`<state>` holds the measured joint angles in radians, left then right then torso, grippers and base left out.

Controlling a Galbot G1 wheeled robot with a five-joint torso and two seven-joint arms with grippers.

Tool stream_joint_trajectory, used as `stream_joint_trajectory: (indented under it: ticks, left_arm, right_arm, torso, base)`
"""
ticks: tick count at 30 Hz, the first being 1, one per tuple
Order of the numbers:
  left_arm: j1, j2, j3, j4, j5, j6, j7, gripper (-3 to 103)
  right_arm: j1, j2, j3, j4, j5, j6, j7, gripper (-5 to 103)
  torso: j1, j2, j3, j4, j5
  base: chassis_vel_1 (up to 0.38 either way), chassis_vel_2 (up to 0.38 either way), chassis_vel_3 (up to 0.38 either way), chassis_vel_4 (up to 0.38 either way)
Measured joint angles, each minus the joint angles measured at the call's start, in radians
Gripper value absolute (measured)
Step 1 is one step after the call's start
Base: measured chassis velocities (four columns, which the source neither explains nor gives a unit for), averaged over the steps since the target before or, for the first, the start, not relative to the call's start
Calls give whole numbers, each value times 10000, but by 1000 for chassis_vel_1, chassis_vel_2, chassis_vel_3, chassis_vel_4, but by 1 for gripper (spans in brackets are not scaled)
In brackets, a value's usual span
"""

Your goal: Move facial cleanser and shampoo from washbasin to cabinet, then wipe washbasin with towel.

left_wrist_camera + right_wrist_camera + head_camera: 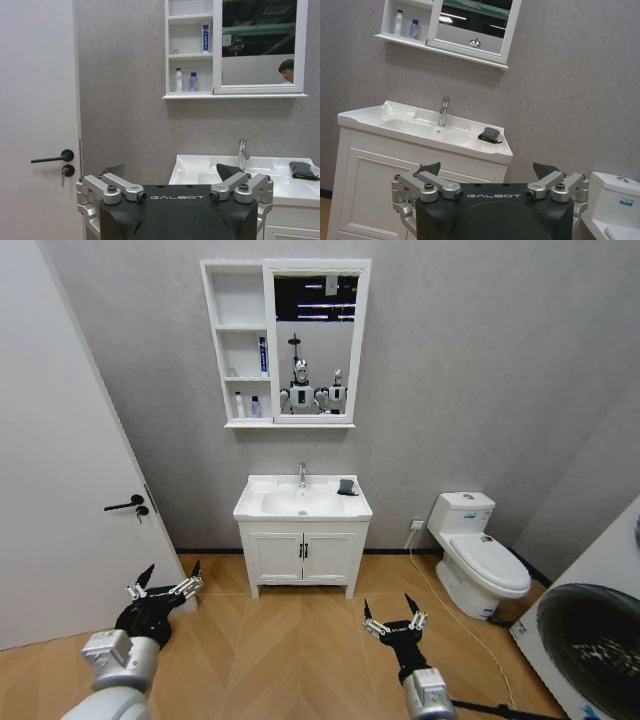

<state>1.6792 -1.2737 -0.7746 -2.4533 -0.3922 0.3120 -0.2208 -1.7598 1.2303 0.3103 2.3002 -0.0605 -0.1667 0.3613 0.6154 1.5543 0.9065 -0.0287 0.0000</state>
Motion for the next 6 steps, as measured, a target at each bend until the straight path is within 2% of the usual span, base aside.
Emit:
stream_joint_trajectory:
  ticks: [6]
  left_arm:
    - [0,0,0,0,0,0,0,100]
  right_arm:
    - [-1,0,0,0,0,0,0,100]
  torso:
    - [0,0,0,0,0]
  base:
    - [0,0,0,0]
